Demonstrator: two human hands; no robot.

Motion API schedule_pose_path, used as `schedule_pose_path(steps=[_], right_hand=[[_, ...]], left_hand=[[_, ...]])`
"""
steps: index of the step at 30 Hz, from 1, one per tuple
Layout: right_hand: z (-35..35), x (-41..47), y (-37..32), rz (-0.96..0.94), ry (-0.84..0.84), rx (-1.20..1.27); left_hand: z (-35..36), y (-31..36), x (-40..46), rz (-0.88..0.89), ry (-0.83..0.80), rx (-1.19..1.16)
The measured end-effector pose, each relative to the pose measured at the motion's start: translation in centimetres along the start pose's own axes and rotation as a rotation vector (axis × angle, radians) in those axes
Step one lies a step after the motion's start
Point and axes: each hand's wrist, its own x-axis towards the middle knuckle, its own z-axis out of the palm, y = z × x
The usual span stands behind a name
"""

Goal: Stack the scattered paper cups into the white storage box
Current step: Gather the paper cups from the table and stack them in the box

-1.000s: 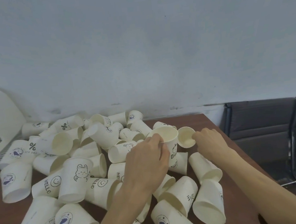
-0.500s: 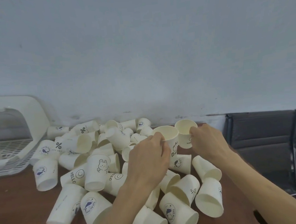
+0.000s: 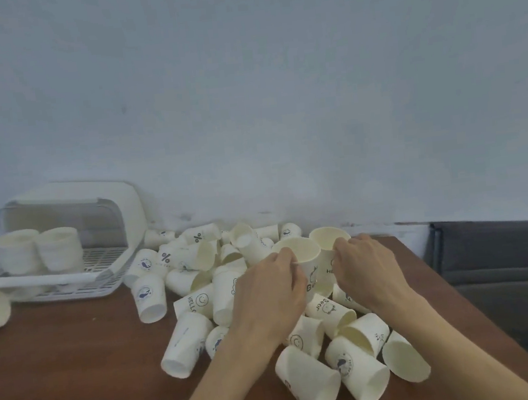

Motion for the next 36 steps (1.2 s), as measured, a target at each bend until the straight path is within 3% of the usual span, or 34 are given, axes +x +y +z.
schedule_pose_path(steps=[19,36], right_hand=[[-3.5,-3.0,-9.0,0.052,-0.066,0.111],[-0.8,-1.0,-19.3,0.035,-0.120,0.177]], left_hand=[[-6.0,-3.9,-5.5,-0.112,0.027,0.072],[-9.9,-13.9,-7.6,-0.250,0.030,0.077]])
